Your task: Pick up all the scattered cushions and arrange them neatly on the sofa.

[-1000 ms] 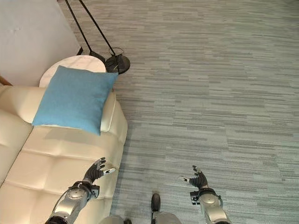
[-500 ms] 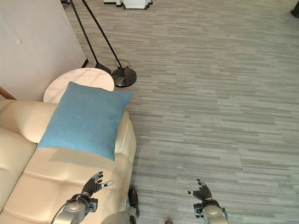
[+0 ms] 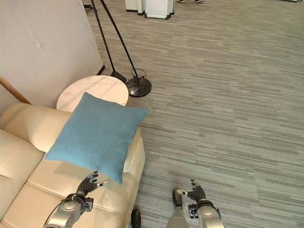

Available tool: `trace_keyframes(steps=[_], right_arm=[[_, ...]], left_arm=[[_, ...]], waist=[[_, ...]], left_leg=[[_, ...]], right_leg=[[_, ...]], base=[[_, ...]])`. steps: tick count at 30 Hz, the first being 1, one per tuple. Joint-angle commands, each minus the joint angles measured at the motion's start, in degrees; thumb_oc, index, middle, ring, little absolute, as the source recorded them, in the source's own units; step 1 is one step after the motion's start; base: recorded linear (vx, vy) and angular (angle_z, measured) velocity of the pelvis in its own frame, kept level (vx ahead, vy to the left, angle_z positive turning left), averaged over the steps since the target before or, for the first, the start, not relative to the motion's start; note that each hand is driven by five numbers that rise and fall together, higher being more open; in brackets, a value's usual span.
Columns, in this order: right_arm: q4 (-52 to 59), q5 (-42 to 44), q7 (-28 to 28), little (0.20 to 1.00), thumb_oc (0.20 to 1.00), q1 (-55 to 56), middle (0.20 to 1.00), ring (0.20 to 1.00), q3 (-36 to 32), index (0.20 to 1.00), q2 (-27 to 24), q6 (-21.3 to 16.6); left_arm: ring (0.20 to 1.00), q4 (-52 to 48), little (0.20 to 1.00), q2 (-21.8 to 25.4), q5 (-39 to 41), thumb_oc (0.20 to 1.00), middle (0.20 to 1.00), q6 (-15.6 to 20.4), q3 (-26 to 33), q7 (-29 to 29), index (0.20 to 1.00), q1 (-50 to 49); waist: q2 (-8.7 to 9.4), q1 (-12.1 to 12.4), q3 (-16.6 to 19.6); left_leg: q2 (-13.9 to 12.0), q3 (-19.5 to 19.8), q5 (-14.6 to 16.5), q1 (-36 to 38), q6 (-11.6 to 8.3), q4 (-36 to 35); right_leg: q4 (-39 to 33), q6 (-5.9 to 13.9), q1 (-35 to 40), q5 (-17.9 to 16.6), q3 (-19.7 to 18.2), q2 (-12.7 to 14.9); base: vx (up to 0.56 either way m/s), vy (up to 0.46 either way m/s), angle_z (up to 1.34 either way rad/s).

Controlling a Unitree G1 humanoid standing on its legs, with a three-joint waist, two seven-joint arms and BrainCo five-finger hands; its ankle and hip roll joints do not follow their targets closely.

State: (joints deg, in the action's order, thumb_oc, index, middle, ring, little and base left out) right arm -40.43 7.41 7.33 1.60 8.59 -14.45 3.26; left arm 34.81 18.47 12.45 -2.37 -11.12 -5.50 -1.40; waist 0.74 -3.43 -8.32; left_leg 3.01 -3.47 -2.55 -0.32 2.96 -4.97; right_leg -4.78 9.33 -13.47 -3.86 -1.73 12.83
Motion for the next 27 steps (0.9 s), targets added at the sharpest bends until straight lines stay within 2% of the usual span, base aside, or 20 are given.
trace_keyframes(steps=[1,2,3,4,5,6,7,8,9,10,11,12,14,16,17,18,21,22,25,27], right_arm=[[1.29,-0.16,-0.05,1.0,1.0,-1.39,1.0,1.0,0.58,1.0,-2.92,-0.98],[1.29,-0.16,-0.05,1.0,1.0,-1.39,1.0,1.0,0.58,1.0,-2.92,-0.99],[1.3,0.46,-0.29,1.0,1.0,-1.15,1.0,1.0,0.95,1.0,-3.93,-1.28],[0.18,0.7,0.02,1.0,1.0,-1.72,1.0,1.0,1.39,1.0,-4.71,-1.3],[0.41,1.02,0.02,1.0,1.0,-1.68,1.0,1.0,1.35,1.0,-5.14,-1.29],[0.98,1.05,-0.01,1.0,1.0,-1.18,1.0,1.0,1.24,1.0,-5.97,-1.31],[0.44,0.62,-0.04,1.0,1.0,-1.08,1.0,1.0,1.62,1.0,-6.43,-1.0],[0.09,0.23,-0.13,1.0,1.0,-1.22,1.0,1.0,1.83,1.0,-6.73,-0.85],[0.57,-0.13,-0.26,1.0,1.0,-0.97,1.0,1.0,1.73,1.0,-7.02,-0.68],[0.64,-0.25,-0.14,1.0,1.0,-0.82,1.0,1.0,1.71,1.0,-7.17,-0.69],[0.96,-0.7,0.82,1.0,1.0,-1.09,1.0,1.0,1.71,1.0,-7.36,-0.51],[1.45,-1.12,0.79,1.0,1.0,-1.09,1.0,1.0,2.23,1.0,-7.26,-0.17],[1.31,-1.64,0.71,1.0,1.0,-1.14,1.0,1.0,2.58,1.0,-6.22,-0.1],[0.89,-1.88,0.34,1.0,1.0,-0.86,1.0,1.0,2.92,1.0,-4.87,-0.05],[0.45,-2.21,-0.02,1.0,1.0,-0.6,1.0,1.0,3.11,1.0,-3.96,0.07],[0.39,-2.51,-0.37,1.0,1.0,-0.67,1.0,1.0,3.44,1.0,-3.23,0.2],[0.97,-2.73,-0.54,1.0,1.0,-0.14,1.0,1.0,3.75,1.0,-2.36,0.18],[1.04,-2.6,-0.49,1.0,1.0,-0.1,1.0,1.0,3.71,1.0,-2.14,0.08],[0.61,-2.17,-0.4,1.0,1.0,-0.5,1.0,1.0,3.83,1.0,-1.88,-0.16],[-0.22,-2.05,-0.46,1.0,1.0,-0.73,1.0,1.0,4.13,1.0,-1.88,-0.09]], left_arm=[[1.0,-1.56,1.0,0.27,0.52,1.0,1.0,2.39,0.81,-0.45,1.0,1.3],[1.0,-1.56,1.0,0.27,0.52,1.0,1.0,2.39,0.81,-0.45,1.0,1.3],[1.0,-0.09,1.0,-0.34,2.12,1.0,1.0,2.03,1.03,-0.65,1.0,0.76],[1.0,2.33,1.0,-1.22,3.91,1.0,1.0,1.53,1.37,-1.17,1.0,0.95],[1.0,3.71,1.0,-1.7,4.83,1.0,1.0,1.37,1.79,-1.54,1.0,1.16],[1.0,3.9,1.0,-1.86,6.06,1.0,1.0,1.42,2.38,-2.06,1.0,1.03],[1.0,4.25,1.0,-2.14,6.48,1.0,1.0,1.4,2.65,-1.93,1.0,0.58],[1.0,4.42,1.0,-2.16,6.17,1.0,1.0,1.21,2.66,-1.74,1.0,0.4],[1.0,4.59,1.0,-1.98,4.98,1.0,1.0,0.81,2.69,-1.31,1.0,-0.33],[1.0,4.91,1.0,-1.99,4.24,1.0,1.0,0.59,2.55,-1.07,1.0,-0.48],[1.0,5.02,1.0,-1.51,3.2,1.0,1.0,0.17,2.82,-1.22,1.0,0.31],[1.0,4.37,1.0,-1.04,3.51,1.0,1.0,0.33,3.18,-1.37,1.0,0.4],[1.0,4.79,1.0,-1.07,2.27,1.0,1.0,0.23,3.07,-1.1,1.0,0.44],[1.0,4.69,1.0,-0.95,1.86,1.0,1.0,0.16,3.37,-1.07,1.0,-0.14],[1.0,4.51,1.0,-0.67,1.95,1.0,1.0,0.06,4.03,-1.27,1.0,-0.34],[1.0,4.31,1.0,-0.36,1.81,1.0,1.0,-0.17,4.21,-1.32,1.0,-0.65],[1.0,4.92,1.0,0.02,1.29,1.0,1.0,-0.01,4.28,-1.78,1.0,-0.58],[1.0,5.05,1.0,-0.06,1.36,1.0,1.0,0.22,4.17,-1.81,1.0,-0.47],[1.0,5.41,1.0,-0.33,1.69,1.0,1.0,0.69,3.8,-1.59,1.0,0.05],[1.0,5.58,1.0,-0.5,2.14,1.0,1.0,0.94,3.67,-1.8,1.0,0.32]], waist=[[-0.17,-1.23,-0.68],[-0.17,-1.24,-0.68],[-0.02,-1.24,0.36],[0.16,-0.87,0.22],[0.47,-0.65,-0.21],[1.45,0.1,-1.26],[2.19,1.08,-1.97],[2.5,1.5,-2.2],[2.37,2.18,-2.04],[2.01,2.31,-1.9],[1.25,2.28,-1.95],[0.82,2.15,-1.17],[0.78,1.96,0.53],[1.59,2.43,1.64],[2.07,2.84,1.94],[2.38,2.95,1.38],[2.05,2.52,0.46],[1.75,2.26,0.18],[0.91,1.63,-0.5],[1.07,1.14,-1.08]], left_leg=[[-6.31,1.21,7.2,5.14,-5.52,2.0],[-6.31,1.22,7.2,5.15,-5.52,2.0],[-9.76,2.48,7.25,4.94,-7.1,4.36],[-10.44,3.51,5.39,2.56,-7.62,9.67],[-10.3,4.33,4.0,0.54,-7.62,13.97],[-10.38,2.84,2.06,-3.4,-6.84,21.52],[-9.4,0.65,2.98,-6.14,-5.62,24.53],[-8.4,-0.49,4.39,-7.9,-5.12,24.37],[-7.96,-3.55,5.25,-9.56,-4.72,19.96],[-8.24,-5.83,3.28,-10.61,-4.94,16.62],[-10.09,-13.46,0.29,-12.44,-6.83,10.59],[-9.85,-15.46,-1.13,-10.23,-6.72,6.66],[-8.66,-15.35,-1.94,-9.56,-5.26,5.14],[-7.0,-14.85,-0.87,-7.34,-4.11,3.51],[-5.84,-14.48,0.25,-5.81,-3.1,2.44],[-4.85,-13.59,1.28,-4.1,-1.91,1.76],[-4.15,-12.02,2.34,-2.1,-0.91,0.74],[-4.13,-11.21,2.63,-1.46,-0.95,0.4],[-4.21,-9.26,2.6,-0.84,-1.5,0.29],[-3.59,-7.16,2.8,-0.07,-1.83,0.08]], right_leg=[[6.61,0.81,1.68,0.87,0.74,-3.34],[6.61,0.81,1.69,0.87,0.74,-3.34],[7.47,-0.81,3.46,2.37,1.31,-5.28],[7.46,-2.23,5.16,3.56,2.4,-6.32],[7.37,-3.21,6.39,4.19,3.29,-6.73],[7.45,-4.68,8.42,5.59,5.0,-6.52],[7.46,-5.54,10.24,7.08,6.44,-6.35],[7.31,-5.48,11.2,7.74,7.21,-6.11],[6.66,-5.19,12.58,8.68,8.77,-6.13],[5.93,-5.01,13.71,9.1,9.95,-6.31],[5.02,-4.64,16.39,11.22,12.72,-7.05],[5.42,-3.83,17.65,12.08,14.73,-7.19],[6.77,-3.42,17.87,11.96,16.29,-6.31],[8.88,-2.49,18.18,12.5,16.17,-5.08],[13.57,-1.5,17.23,12.57,16.32,-3.94],[21.08,-0.22,14.39,10.44,15.7,-2.59],[29.87,0.45,9.65,7.74,12.58,-2.4],[30.17,-0.24,8.08,8.32,11.38,-3.14],[23.06,-1.71,6.19,9.31,9.17,-5.32],[16.1,-1.46,5.12,7.71,6.21,-6.69]], base=[[0.26,-0.311,0.99],[0.5,-0.678,1.1],[0.33,-0.546,0.95],[0.38,-0.649,0.63],[0.21,-0.447,0.59],[0.2,-0.384,0.65],[0.2,-0.322,0.75],[0.25,-0.179,1.1],[0.23,-0.055,1.43],[0.36,-0.011,1.34],[0.42,0.08,1.31],[0.54,0.169,1.16],[0.4,0.24,1.08],[0.33,0.236,0.48],[0.3,0.264,0.2],[0.26,0.257,0.26],[0.13,0.122,0.44],[0.13,0.057,0.47],[0.13,-0.007,0.06],[0.15,-0.06,0.18]])
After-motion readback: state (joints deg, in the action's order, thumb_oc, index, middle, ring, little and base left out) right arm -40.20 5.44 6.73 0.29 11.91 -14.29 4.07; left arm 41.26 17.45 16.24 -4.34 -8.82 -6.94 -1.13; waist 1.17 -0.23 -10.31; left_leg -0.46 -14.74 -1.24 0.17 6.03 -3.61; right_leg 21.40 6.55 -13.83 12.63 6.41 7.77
